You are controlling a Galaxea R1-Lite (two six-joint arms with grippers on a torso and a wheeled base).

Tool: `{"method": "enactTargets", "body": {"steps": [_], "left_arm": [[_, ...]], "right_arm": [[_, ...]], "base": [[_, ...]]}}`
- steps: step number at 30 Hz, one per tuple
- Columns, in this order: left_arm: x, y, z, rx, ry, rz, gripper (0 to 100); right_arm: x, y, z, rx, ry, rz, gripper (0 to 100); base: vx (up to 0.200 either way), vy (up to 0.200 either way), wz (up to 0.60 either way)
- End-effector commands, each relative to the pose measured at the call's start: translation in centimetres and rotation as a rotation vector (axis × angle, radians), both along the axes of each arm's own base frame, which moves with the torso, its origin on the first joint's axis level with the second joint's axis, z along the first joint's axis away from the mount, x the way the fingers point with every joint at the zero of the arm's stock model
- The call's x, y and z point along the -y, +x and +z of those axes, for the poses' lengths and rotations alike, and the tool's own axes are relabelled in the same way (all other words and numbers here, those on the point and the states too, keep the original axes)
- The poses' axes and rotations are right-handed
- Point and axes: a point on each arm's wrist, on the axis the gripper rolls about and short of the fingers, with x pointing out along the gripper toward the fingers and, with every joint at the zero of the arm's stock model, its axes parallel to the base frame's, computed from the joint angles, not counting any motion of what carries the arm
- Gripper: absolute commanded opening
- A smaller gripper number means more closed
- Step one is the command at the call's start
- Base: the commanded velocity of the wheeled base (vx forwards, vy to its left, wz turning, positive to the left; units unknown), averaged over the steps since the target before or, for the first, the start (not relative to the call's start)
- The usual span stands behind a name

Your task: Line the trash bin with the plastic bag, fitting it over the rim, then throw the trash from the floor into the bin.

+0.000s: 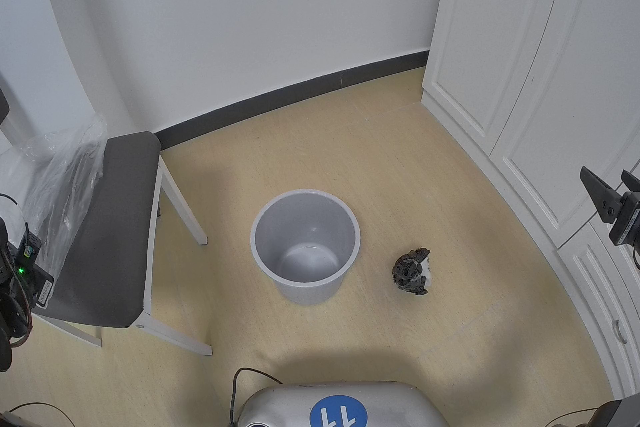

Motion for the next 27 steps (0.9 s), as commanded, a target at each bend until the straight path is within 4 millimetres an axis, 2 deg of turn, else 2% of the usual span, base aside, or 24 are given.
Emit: {"method": "enactTargets", "body": {"steps": [1, 12, 16, 21, 23, 27], "left_arm": [[1.3, -1.3, 1.5, 0.100, 0.005, -0.069, 0], [5.4, -1.6, 4.1, 0.331, -0.178, -0.294, 0], [5.9, -1.1, 4.9, 0.384, -0.243, -0.313, 0], [6.9, -0.3, 5.7, 0.462, -0.437, -0.389, 0], [7.3, -0.2, 6.0, 0.484, -0.523, -0.434, 0], [7.5, -0.2, 6.2, 0.496, -0.589, -0.492, 0]], "right_arm": [[-0.3, 0.4, -0.1, -0.011, 0.002, 0.004, 100], [-0.8, 1.4, -0.8, -0.057, 0.003, 0.008, 100], [-1.0, 1.6, -1.0, -0.069, 0.012, 0.008, 100], [-1.3, 2.2, -1.4, -0.094, 0.033, 0.008, 100], [-1.6, 2.8, -1.7, -0.114, 0.048, 0.009, 100], [-2.4, 3.3, -2.0, -0.116, 0.082, 0.044, 100]], "base": [[0.000, 0.000, 0.00], [0.000, 0.000, 0.00], [0.000, 0.000, 0.00], [0.000, 0.000, 0.00], [0.000, 0.000, 0.00], [0.000, 0.000, 0.00]]}}
